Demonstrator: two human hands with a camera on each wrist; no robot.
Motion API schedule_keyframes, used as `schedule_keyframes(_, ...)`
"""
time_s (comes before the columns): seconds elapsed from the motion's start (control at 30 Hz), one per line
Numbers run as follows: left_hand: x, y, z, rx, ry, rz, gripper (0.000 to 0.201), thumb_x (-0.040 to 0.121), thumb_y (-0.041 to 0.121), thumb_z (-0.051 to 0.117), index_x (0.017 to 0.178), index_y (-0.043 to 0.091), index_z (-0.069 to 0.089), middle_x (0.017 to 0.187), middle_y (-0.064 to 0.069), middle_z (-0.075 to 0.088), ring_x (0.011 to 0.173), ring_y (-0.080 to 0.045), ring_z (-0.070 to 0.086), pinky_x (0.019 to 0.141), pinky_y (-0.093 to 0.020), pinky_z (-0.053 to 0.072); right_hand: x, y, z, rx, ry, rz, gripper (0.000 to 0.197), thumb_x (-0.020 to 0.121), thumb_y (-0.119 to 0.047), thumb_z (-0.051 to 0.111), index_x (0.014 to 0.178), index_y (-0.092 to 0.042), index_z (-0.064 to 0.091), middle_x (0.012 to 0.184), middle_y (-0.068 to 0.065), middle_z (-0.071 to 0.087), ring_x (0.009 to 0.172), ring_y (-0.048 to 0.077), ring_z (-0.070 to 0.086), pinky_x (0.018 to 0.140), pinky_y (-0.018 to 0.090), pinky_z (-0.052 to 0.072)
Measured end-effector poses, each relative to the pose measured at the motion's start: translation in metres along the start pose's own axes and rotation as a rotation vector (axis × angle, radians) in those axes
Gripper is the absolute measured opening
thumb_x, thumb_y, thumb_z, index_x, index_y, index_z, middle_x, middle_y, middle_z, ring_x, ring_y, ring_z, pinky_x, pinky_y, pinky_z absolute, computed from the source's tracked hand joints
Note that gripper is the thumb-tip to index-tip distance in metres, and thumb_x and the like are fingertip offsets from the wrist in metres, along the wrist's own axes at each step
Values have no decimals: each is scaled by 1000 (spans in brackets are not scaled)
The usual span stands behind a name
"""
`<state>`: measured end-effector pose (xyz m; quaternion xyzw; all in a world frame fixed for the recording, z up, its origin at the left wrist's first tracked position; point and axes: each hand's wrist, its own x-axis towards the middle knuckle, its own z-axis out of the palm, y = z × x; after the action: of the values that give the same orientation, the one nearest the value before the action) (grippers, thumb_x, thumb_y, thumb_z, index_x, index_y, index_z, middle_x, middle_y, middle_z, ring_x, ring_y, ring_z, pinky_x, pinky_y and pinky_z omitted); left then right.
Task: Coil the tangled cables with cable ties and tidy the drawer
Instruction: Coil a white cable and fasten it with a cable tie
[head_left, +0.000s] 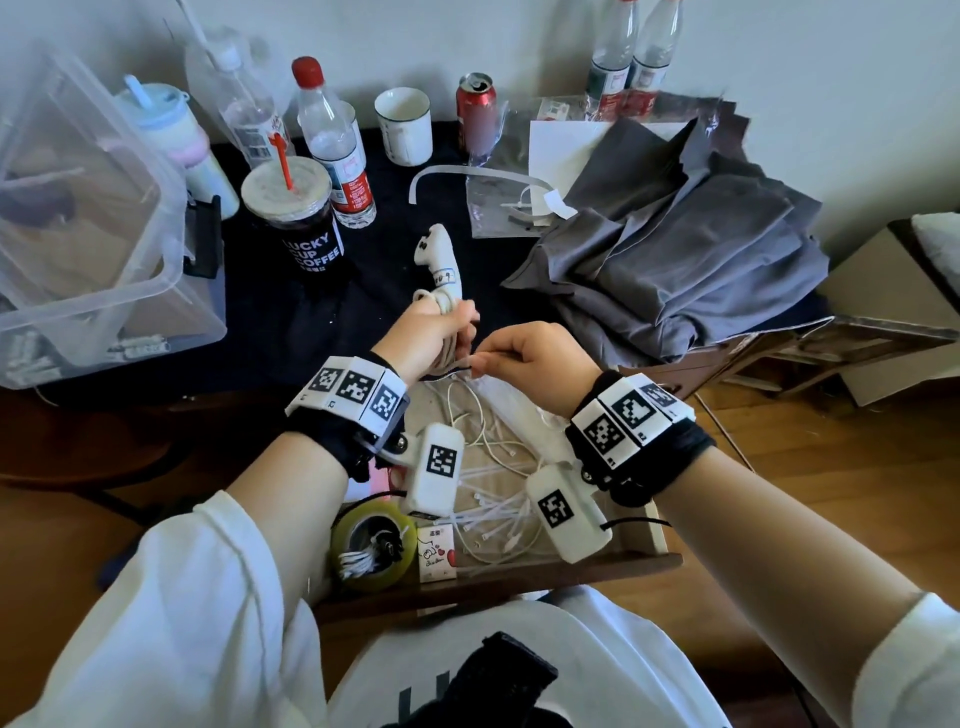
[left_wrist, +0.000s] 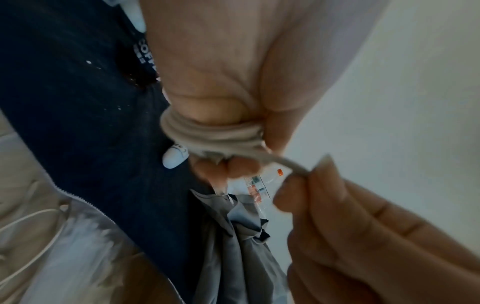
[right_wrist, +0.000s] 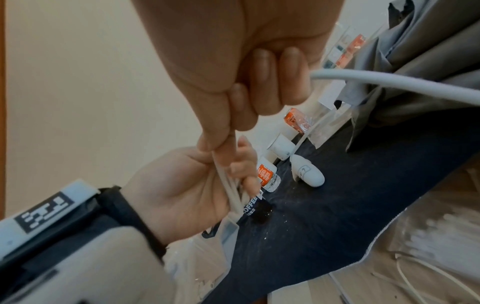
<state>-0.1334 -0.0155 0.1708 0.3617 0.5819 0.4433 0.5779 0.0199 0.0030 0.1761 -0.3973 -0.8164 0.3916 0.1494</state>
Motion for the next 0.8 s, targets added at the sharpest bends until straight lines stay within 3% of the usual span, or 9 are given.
schedule_keyframes(0.1,-6,-5,-4,93,-158,-72,36,102,19,37,71,7,51,49,0,51,40,-12,48,46,-24,43,1,1,-2,-14,7,-1,15,85,-29,65,83,-17,73,71,-8,65,65,2,54,69,23,42)
schedule_keyframes(0.17,-9,-4,-4,180,-255,-134,49,102,34,30,65,9,48,45,1,49,40,-13,44,47,-25,41,2,0,-3,11,40,-15,13,83,-26,67,83,-15,73,77,-4,69,73,8,61,73,25,46)
schedule_keyframes(0.27,-17,1,-3,228,-422,-287,69,95,58,9,61,11,46,39,3,36,30,-9,32,39,-19,33,5,0,-11,77,126,-22,8,82,-24,68,79,-17,71,74,1,69,68,6,59,68,22,45)
schedule_keyframes(0.4,-26,6,-6,2,-592,-376,74,76,73,7,44,18,46,34,7,26,24,-4,22,35,-15,27,11,10,-19,130,202,-14,13,85,-26,65,73,-25,66,62,3,58,53,3,43,61,23,37)
schedule_keyframes(0.5,-29,16,-9,-317,-655,-268,68,76,72,18,46,19,48,36,10,24,26,-3,19,34,-13,29,11,17,-14,141,170,-5,25,92,-24,56,68,-27,62,66,5,60,58,2,45,64,20,36)
schedule_keyframes(0.57,-27,22,-10,-472,-671,-133,62,80,66,23,51,20,52,42,8,20,31,-8,16,35,-15,33,9,17,-9,182,151,-7,31,94,-21,52,66,-30,59,60,-7,58,56,-2,46,62,17,37)
schedule_keyframes(0.67,-22,29,-6,-733,-688,11,40,89,47,41,69,17,58,49,7,38,39,-8,31,48,-18,40,6,13,-2,231,71,30,27,97,-14,46,77,-12,64,47,-23,53,50,-9,48,55,7,35)
schedule_keyframes(0.7,-20,31,-3,-799,-622,45,34,91,41,43,75,15,58,53,6,44,42,-8,37,52,-19,41,5,11,0,222,33,46,25,98,-15,45,85,-9,65,47,-26,52,49,-9,47,55,6,35)
schedule_keyframes(0.8,-13,33,5,-803,-316,137,27,100,29,31,86,14,49,60,7,46,50,-6,44,62,-19,43,2,7,8,175,-66,53,20,98,-20,44,90,-20,63,59,-21,54,55,-1,45,64,12,37)
